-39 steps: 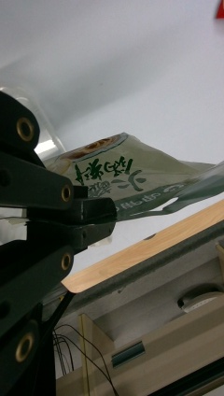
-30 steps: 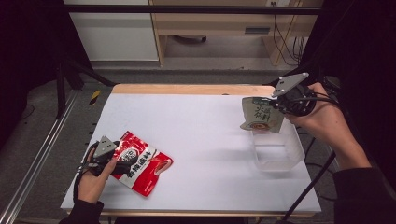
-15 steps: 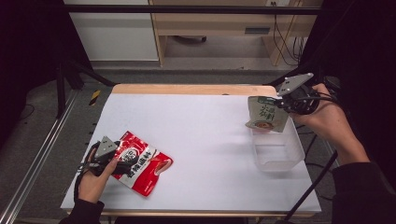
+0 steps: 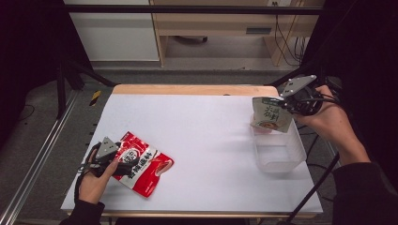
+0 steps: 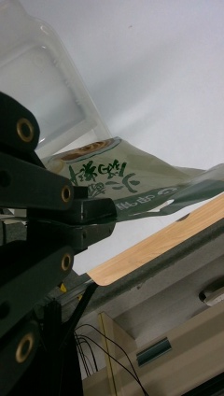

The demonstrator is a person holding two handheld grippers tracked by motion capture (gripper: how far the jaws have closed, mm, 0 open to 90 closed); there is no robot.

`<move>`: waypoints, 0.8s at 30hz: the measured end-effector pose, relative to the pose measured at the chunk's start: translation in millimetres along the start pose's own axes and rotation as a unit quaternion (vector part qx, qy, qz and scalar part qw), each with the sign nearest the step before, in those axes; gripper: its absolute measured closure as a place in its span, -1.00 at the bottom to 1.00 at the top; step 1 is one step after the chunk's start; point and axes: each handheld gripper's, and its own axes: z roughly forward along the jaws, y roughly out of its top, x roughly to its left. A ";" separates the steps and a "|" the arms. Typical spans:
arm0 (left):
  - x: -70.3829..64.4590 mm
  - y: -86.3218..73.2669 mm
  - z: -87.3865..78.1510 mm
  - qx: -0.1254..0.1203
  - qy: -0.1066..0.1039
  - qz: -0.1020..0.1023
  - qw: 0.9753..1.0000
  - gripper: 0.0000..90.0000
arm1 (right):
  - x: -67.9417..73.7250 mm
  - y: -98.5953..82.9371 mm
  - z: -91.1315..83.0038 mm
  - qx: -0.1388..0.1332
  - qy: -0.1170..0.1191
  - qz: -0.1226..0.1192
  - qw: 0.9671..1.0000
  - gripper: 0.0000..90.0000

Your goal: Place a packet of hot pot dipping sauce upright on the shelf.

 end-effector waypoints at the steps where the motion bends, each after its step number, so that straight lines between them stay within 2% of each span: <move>1: 0.2 0.0 -0.1 0.000 0.000 0.000 1.000 -0.84 | -2.2 -2.1 0.7 -0.003 0.000 0.001 1.000 1.00; 5: 0.9 -0.3 -0.6 -0.001 0.000 -0.002 1.000 -0.84 | -6.6 -6.0 2.2 -0.006 -0.002 0.004 1.000 1.00; 8: 2.5 -0.7 -1.0 -0.005 -0.007 -0.011 1.000 -0.84 | -9.1 -9.0 3.5 -0.010 -0.003 0.009 1.000 1.00; 24: 2.4 -1.3 0.2 -0.001 -0.006 -0.009 1.000 -0.84 | -14.5 -23.4 13.7 -0.013 0.008 0.015 1.000 1.00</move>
